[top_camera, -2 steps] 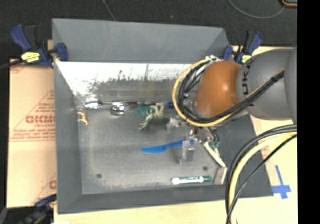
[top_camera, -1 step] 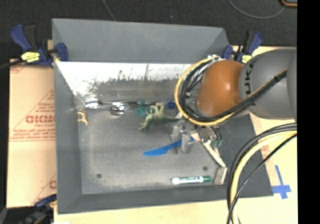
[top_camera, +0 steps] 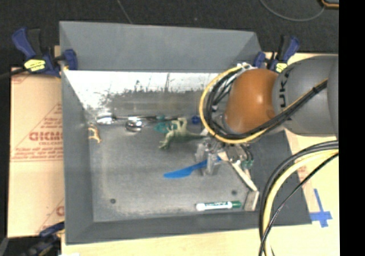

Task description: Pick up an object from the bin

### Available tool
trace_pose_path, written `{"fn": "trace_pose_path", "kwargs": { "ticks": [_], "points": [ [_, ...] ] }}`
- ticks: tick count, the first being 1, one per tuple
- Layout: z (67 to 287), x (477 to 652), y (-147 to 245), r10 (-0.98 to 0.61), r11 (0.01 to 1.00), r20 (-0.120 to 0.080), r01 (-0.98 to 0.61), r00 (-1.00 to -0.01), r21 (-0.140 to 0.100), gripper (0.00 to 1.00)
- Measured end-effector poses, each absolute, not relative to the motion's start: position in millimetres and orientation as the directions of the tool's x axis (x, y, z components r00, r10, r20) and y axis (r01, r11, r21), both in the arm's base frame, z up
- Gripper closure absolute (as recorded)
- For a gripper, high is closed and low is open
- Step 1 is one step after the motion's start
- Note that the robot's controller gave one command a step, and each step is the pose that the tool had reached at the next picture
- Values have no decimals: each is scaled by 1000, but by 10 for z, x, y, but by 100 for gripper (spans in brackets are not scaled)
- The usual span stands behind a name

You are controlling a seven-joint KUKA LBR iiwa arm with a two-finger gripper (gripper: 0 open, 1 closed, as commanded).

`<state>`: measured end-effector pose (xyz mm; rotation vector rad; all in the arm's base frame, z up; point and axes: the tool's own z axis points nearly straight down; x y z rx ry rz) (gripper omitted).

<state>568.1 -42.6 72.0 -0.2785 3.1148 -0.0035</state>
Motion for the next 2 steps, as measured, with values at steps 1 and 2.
{"fn": "trace_pose_path", "kwargs": {
  "ticks": [1, 2],
  "points": [
    [897, 5652, -428, -176, 984, -5, -176, -984, -2, 100],
    [1432, 5662, -432, -173, 985, -8, -173, -985, -3, 100]
  ]
}}
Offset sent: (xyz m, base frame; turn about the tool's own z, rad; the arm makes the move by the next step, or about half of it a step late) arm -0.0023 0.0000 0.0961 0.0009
